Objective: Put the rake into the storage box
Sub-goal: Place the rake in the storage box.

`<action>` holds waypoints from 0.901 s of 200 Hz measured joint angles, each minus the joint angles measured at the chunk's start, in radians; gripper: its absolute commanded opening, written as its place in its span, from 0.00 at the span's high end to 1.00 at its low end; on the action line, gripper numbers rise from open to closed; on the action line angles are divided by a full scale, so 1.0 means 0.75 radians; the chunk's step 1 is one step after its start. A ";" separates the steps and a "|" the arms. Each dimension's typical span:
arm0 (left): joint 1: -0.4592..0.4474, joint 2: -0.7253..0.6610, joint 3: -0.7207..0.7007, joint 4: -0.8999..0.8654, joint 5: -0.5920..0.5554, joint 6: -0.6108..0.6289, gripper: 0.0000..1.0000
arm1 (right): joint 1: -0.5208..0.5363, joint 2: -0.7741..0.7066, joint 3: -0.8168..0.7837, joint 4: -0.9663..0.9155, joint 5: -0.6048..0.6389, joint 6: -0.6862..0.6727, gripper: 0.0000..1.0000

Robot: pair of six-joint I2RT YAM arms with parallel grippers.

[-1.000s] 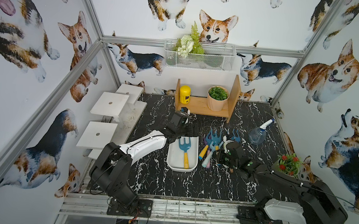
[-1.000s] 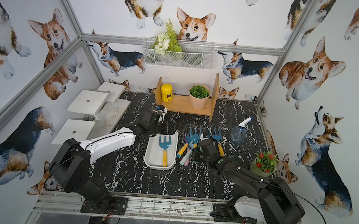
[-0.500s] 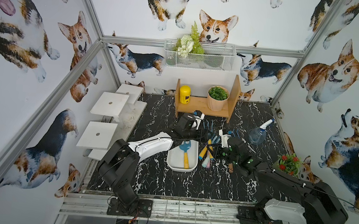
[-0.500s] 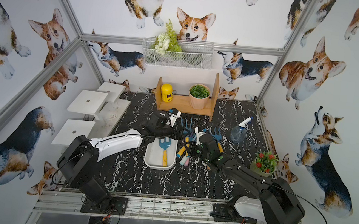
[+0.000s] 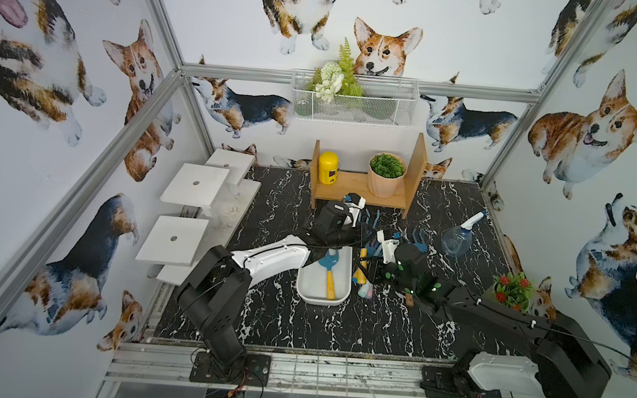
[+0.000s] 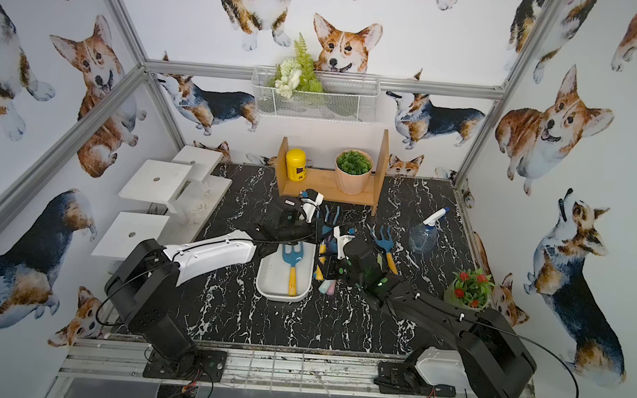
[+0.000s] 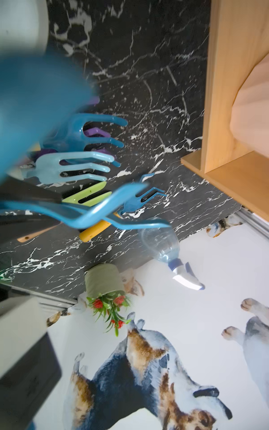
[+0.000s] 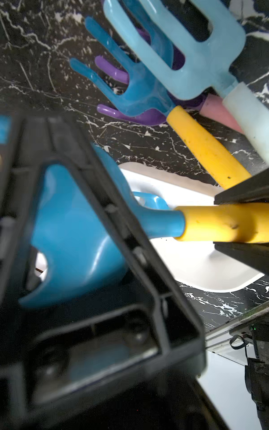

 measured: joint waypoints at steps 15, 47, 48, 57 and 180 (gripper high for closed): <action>0.002 -0.056 -0.029 -0.019 -0.037 0.025 1.00 | 0.003 -0.008 -0.001 0.017 -0.016 0.006 0.51; 0.066 -0.169 -0.103 -0.151 -0.181 0.121 1.00 | -0.007 -0.049 -0.038 0.043 0.097 0.008 0.46; 0.069 -0.172 -0.105 -0.154 -0.184 0.124 1.00 | -0.007 -0.050 -0.039 0.043 0.100 0.008 0.46; 0.084 -0.193 -0.126 -0.173 -0.206 0.139 1.00 | -0.007 -0.056 -0.048 0.043 0.126 0.009 0.46; 0.176 0.031 -0.252 -0.189 -0.166 0.202 1.00 | -0.024 -0.112 -0.094 0.025 0.244 0.003 0.47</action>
